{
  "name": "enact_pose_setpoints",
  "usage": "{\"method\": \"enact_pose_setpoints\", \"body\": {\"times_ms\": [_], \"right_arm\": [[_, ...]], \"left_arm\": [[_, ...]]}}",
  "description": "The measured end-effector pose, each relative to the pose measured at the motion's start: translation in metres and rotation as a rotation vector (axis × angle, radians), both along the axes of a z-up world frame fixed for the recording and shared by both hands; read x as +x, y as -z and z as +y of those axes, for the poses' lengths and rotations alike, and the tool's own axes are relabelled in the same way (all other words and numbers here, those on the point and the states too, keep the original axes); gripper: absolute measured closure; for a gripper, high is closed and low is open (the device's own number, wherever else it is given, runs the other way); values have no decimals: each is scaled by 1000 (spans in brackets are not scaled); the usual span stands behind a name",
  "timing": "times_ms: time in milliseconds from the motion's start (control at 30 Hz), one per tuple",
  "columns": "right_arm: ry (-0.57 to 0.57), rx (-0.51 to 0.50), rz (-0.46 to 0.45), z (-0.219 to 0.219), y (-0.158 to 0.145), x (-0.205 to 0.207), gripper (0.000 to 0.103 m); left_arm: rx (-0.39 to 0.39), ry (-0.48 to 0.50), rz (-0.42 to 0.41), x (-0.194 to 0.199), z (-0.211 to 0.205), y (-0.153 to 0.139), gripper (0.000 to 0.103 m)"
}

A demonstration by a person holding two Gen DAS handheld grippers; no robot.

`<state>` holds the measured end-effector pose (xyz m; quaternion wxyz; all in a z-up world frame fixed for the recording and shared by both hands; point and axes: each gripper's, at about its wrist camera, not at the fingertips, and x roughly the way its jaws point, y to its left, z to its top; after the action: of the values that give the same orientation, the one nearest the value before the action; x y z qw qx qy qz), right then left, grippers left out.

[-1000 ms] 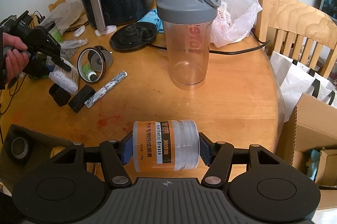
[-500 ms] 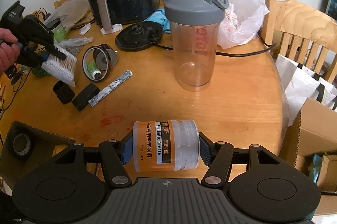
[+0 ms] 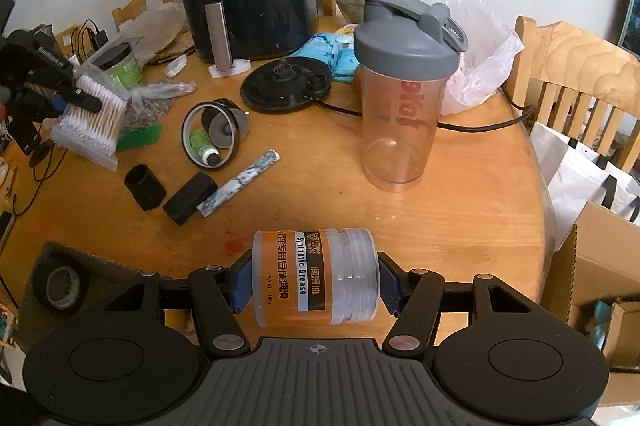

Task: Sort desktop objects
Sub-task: 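Lift the cotton swab bag with the left tool while the right tool holds the jar, then carry the swab bag with the left tool while the right tool carries the jar to the box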

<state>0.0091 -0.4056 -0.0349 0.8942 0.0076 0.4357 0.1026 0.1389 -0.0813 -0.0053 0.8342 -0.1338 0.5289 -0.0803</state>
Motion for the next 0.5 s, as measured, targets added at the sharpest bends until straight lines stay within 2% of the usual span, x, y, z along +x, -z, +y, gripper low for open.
{"method": "enact_pose_setpoints", "body": {"times_ms": [67,500], "right_arm": [[6,2,-1,5,-3,-2,39],[-5,-6,-40,41,-35,-21,39]], "left_arm": [[39,33,-35,-10,-2,-7,83],[126,128,-157,-68,8,-35,83]]}}
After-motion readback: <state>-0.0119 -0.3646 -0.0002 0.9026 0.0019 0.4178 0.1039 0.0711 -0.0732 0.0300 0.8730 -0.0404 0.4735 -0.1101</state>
